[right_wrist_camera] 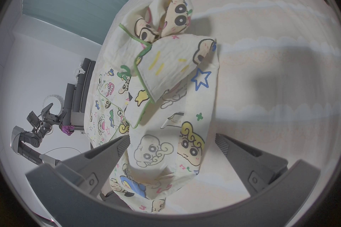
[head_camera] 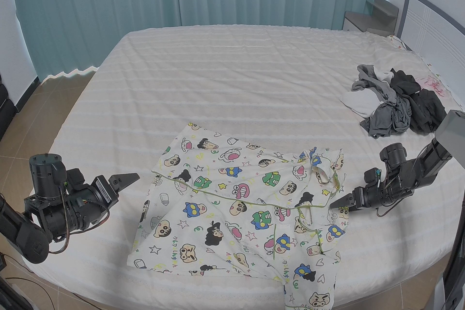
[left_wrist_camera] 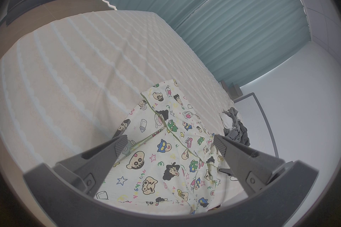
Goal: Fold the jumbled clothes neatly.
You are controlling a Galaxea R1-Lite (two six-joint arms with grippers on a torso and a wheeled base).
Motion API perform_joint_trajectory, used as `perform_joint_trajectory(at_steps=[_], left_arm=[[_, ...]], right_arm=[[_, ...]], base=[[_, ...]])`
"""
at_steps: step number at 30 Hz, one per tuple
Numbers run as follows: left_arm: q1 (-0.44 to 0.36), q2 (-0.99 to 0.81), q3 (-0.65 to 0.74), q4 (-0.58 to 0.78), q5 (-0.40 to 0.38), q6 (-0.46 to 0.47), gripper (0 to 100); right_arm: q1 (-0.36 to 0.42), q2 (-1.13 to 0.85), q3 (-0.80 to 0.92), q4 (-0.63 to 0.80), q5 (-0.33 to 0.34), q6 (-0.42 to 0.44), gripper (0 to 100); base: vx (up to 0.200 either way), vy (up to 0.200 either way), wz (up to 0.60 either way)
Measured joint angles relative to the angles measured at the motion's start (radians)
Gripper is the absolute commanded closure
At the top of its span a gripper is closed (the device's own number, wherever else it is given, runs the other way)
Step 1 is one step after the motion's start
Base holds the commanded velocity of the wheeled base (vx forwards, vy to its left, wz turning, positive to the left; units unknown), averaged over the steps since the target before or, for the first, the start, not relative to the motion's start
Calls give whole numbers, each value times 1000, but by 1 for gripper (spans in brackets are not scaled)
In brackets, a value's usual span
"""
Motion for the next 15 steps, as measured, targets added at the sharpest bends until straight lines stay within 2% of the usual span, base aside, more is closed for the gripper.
perform_joint_trajectory(at_steps=[1, 2, 5, 11, 15], left_arm=[[0, 0, 0, 0, 0, -1, 0], [0, 0, 0, 0, 0, -1, 0], [0, 0, 0, 0, 0, -1, 0], [0, 0, -1, 0, 0, -1, 0], [0, 0, -1, 0, 0, -1, 0]], right_arm=[[0, 5, -3, 0, 0, 0, 0], [1, 9, -5, 0, 1, 0, 100], [13, 17, -9, -1, 3, 7, 100], [28, 19, -8, -28, 2, 74, 100], [18, 11, 14, -46, 1, 80, 100]], base=[[0, 0, 0], [0, 0, 0], [0, 0, 0], [0, 0, 0], [0, 0, 0]])
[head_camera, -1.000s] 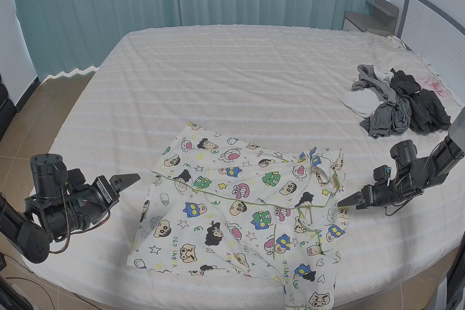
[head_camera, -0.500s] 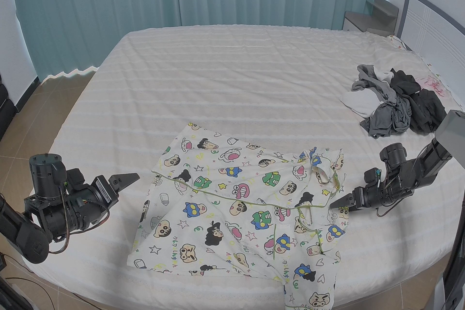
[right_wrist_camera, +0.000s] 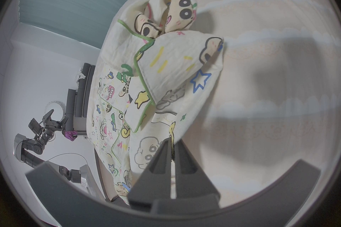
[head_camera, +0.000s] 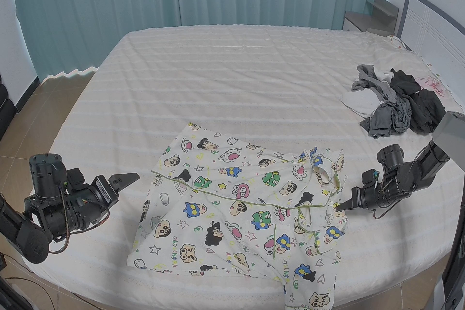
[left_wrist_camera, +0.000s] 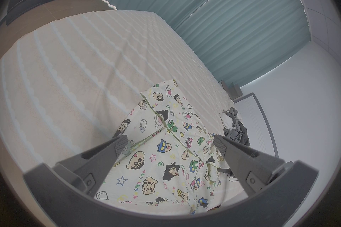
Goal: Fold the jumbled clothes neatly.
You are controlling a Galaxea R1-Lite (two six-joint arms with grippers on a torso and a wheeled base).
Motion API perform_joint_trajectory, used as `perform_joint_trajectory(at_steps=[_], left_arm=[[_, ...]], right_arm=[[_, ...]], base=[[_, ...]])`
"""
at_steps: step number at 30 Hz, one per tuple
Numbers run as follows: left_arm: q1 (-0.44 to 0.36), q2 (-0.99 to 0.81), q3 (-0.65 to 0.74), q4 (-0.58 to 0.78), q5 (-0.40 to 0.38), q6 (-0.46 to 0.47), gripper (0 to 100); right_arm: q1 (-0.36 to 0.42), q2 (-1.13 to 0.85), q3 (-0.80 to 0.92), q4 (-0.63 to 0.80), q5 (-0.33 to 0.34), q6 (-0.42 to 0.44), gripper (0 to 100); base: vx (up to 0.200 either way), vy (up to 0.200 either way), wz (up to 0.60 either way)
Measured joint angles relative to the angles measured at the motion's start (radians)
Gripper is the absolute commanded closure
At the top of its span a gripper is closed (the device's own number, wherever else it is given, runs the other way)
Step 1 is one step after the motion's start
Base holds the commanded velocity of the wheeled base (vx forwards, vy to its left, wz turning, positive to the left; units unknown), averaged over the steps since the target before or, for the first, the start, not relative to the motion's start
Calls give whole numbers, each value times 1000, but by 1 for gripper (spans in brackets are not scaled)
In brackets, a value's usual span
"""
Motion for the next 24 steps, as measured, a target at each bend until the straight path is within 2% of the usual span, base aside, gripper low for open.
perform_joint_trajectory(at_steps=[5, 11, 24], left_arm=[[-1, 0, 6, -3, 13, 14, 0], [-20, 0, 26, -19, 45, 67, 0], [-57, 1, 47, -21, 52, 76, 0]], right_arm=[[-32, -34, 52, -34, -1, 0, 100], [-113, -83, 106, -77, -8, -3, 100], [-258, -106, 147, -87, -62, -12, 100]], base=[[0, 0, 0], [0, 0, 0], [0, 0, 0]])
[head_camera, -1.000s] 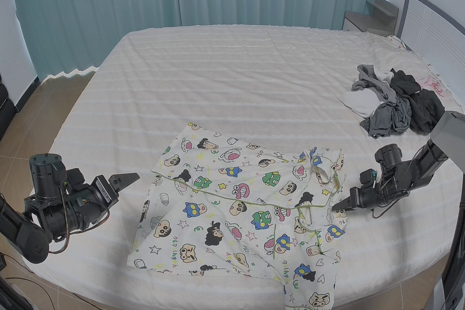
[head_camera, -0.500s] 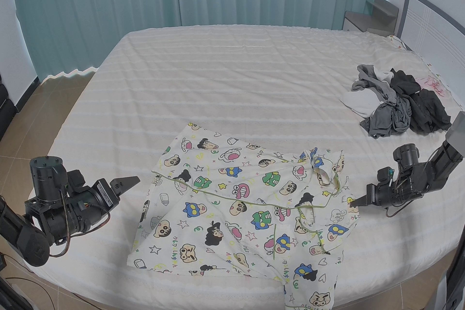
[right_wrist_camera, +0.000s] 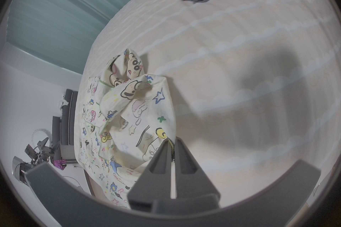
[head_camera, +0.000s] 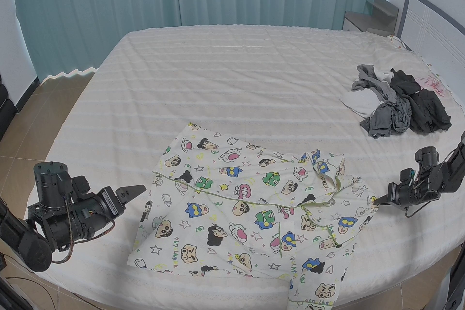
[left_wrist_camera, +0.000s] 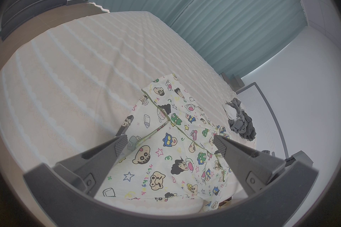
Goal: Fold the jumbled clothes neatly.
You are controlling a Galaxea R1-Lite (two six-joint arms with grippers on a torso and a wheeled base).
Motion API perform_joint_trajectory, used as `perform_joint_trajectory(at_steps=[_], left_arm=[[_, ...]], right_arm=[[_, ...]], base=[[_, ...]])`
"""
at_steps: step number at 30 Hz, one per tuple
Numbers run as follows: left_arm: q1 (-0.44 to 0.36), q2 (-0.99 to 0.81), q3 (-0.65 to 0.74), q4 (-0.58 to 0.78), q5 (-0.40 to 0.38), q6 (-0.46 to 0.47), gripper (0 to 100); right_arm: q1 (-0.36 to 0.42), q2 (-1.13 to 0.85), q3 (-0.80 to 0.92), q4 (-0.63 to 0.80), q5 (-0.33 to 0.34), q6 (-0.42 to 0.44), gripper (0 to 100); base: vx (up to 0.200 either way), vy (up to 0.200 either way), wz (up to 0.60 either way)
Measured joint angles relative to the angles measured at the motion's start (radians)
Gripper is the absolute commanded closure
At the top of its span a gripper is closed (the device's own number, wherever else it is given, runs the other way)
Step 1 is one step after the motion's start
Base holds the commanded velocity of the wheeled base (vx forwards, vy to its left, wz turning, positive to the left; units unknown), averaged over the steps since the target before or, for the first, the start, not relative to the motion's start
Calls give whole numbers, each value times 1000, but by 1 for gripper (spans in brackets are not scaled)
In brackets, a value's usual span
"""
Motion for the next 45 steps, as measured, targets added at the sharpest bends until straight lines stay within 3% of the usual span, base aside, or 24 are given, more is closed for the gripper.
perform_joint_trajectory(at_steps=[16, 17, 25, 30, 42, 45], left_arm=[[-9, 22, 6, 2, -1, 1, 0], [-9, 25, 6, 2, -1, 0, 0], [-55, 60, 18, 3, -5, -4, 0], [-95, 122, -29, 2, -8, -20, 0], [-148, 305, -243, 149, 10, -85, 0], [-155, 356, -277, 174, 46, -93, 0]], right_arm=[[-71, 1, 7, -82, -76, 7, 100], [-73, 2, 11, -85, -79, 8, 0], [-81, -10, 40, -95, -79, 13, 0], [-92, -83, 97, -119, -42, 56, 0], [-65, -454, 366, -210, 12, 354, 0], [-32, -555, 424, -229, 16, 403, 0]], base=[[0, 0, 0], [0, 0, 0], [0, 0, 0], [0, 0, 0], [0, 0, 0], [0, 0, 0]])
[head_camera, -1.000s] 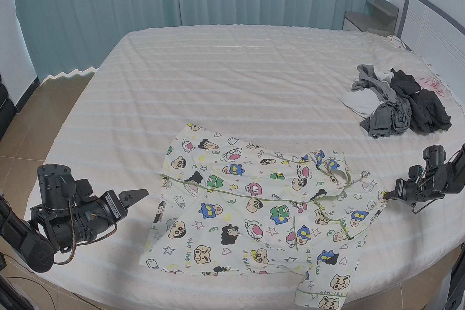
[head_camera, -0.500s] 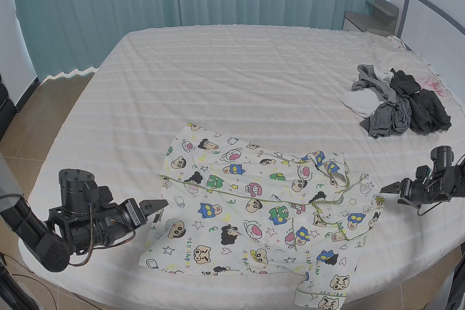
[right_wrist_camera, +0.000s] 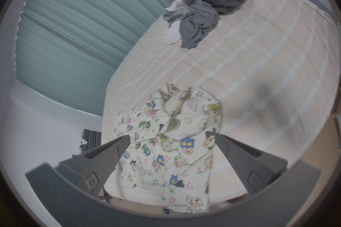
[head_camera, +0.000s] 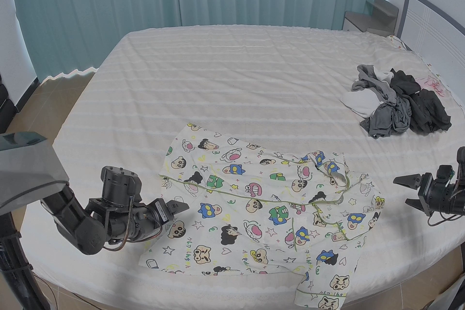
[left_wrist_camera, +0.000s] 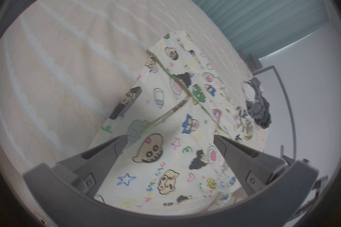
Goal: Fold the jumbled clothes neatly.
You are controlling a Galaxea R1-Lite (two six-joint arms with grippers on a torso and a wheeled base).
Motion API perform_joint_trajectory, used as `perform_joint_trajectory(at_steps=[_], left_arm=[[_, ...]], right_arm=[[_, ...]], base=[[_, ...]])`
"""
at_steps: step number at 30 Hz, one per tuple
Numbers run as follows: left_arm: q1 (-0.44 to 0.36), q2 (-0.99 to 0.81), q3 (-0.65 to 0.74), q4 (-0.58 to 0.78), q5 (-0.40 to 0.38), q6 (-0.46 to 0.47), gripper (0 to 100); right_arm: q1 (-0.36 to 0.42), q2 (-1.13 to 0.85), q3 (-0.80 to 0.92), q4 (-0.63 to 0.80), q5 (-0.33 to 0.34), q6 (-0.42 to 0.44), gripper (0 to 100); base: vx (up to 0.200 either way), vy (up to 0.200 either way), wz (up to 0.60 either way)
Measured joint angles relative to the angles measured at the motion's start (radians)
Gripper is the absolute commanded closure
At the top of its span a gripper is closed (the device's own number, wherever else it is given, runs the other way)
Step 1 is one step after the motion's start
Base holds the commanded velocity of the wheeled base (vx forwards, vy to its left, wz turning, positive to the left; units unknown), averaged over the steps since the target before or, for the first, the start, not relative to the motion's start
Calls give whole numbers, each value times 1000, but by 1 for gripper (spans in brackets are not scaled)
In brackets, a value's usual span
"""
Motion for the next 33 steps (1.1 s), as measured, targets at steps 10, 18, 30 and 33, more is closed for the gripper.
perform_joint_trajectory(at_steps=[10, 18, 30, 33], left_arm=[[-9, 147, -100, 104, 71, -24, 0], [-14, 175, -171, 178, 73, -118, 0], [-10, 99, -243, 380, 43, -253, 0], [-9, 92, -296, 489, 29, -274, 0]], right_arm=[[125, -209, 101, -17, 2, 31, 0], [134, -242, 124, -18, 2, 31, 0], [157, -247, 136, -18, 4, 30, 0], [165, -247, 139, -18, 4, 30, 0]], base=[[0, 0, 0], [0, 0, 0], [0, 0, 0], [0, 0, 0]])
